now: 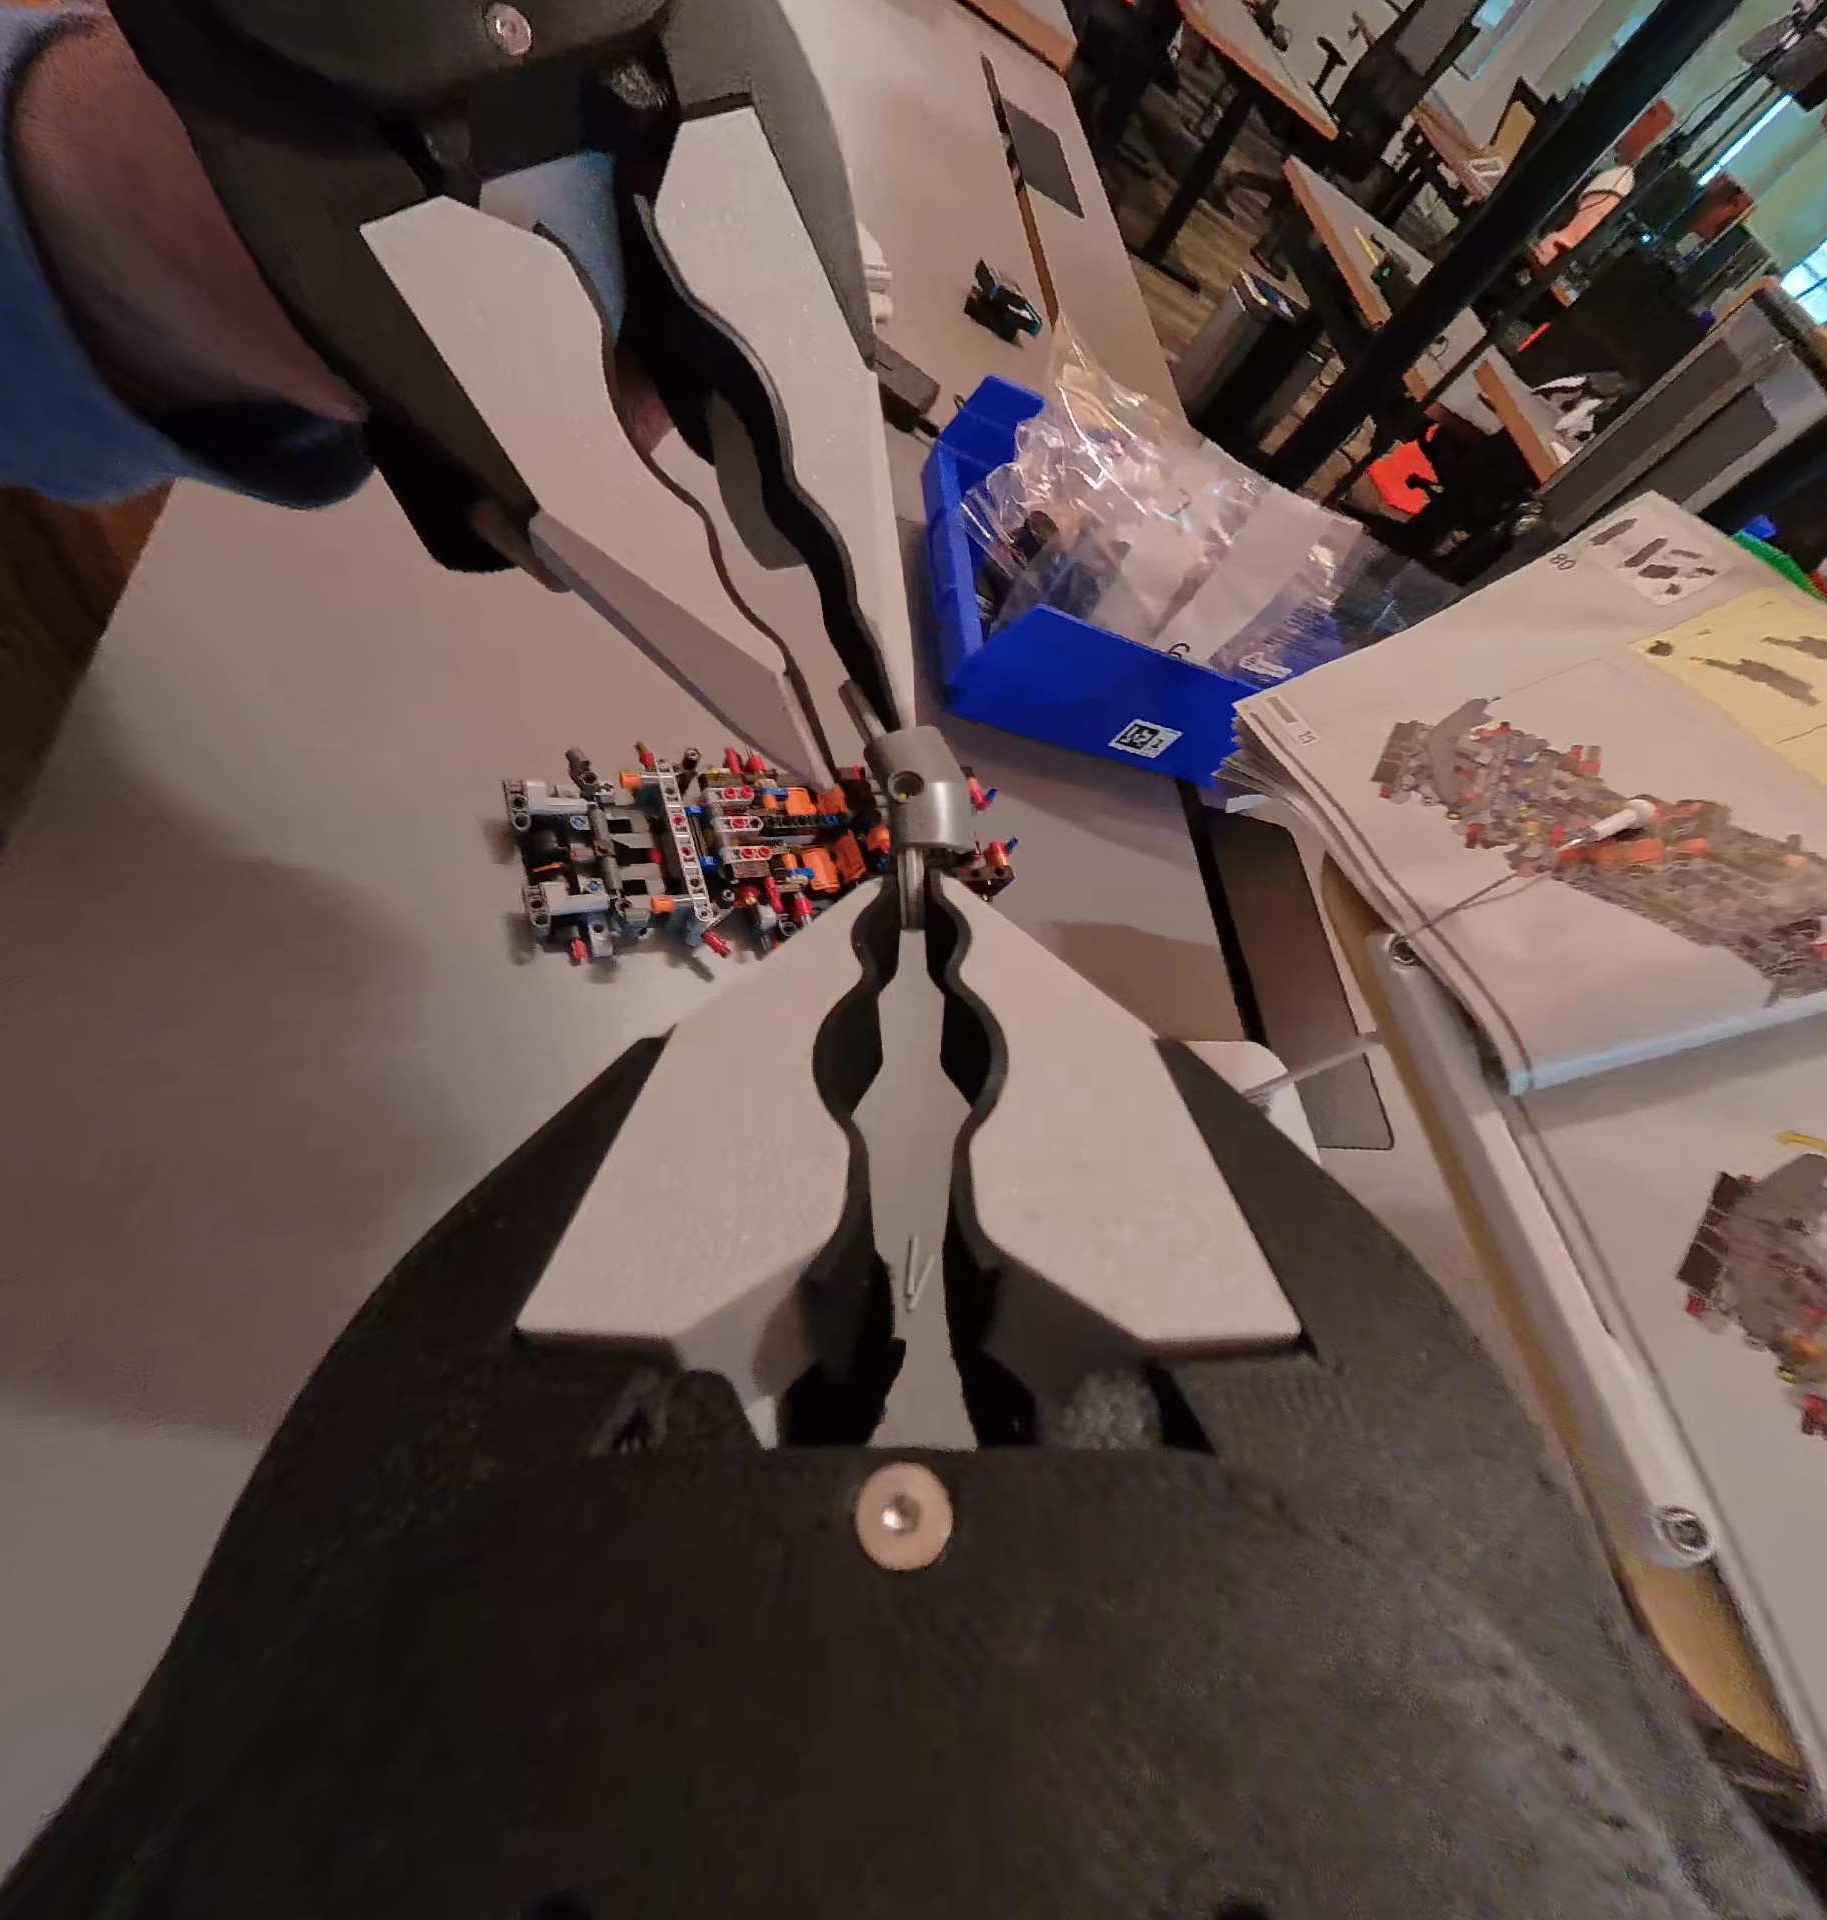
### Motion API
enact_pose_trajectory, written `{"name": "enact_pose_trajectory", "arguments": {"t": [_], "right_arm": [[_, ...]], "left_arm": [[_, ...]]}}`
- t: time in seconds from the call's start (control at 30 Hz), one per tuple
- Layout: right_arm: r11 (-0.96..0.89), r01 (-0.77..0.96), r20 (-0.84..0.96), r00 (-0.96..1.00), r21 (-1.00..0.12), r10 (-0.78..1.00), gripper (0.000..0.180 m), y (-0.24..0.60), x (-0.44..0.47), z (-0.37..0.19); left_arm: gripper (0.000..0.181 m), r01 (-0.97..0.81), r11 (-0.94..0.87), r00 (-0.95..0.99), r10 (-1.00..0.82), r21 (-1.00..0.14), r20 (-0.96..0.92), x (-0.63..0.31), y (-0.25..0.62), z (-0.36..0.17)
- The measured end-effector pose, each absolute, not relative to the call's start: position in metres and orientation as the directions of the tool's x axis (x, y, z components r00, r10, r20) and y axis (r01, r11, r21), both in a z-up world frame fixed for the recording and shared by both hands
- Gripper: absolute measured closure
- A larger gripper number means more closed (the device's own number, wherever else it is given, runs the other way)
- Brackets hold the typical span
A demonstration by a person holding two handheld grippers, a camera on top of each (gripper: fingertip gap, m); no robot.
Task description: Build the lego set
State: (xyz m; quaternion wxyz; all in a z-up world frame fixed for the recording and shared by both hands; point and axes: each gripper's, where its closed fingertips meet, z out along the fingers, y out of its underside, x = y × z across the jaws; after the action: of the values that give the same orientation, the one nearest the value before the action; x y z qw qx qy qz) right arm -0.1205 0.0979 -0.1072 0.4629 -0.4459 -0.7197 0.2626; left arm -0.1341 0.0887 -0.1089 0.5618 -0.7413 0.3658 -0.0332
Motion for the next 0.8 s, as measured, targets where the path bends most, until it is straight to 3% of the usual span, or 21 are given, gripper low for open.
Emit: {"name": "enact_pose_trajectory", "arguments": {"t": [0.3, 0.8], "right_arm": [[0.438, 0.357, 0.386, -0.209, -0.825, 0.899, 0.178, 0.088, -0.122, -0.108], [0.400, 0.309, 0.336, -0.241, -0.863, 0.911, 0.179, 0.079, -0.122, -0.105]], "left_arm": [[0.153, -0.421, -0.091, 0.736, -0.616, -0.902, -0.281, -0.128, 0.082, -0.112], [0.146, -0.342, -0.055, 0.740, -0.632, -0.938, -0.232, -0.128, 0.079, -0.104]]}}
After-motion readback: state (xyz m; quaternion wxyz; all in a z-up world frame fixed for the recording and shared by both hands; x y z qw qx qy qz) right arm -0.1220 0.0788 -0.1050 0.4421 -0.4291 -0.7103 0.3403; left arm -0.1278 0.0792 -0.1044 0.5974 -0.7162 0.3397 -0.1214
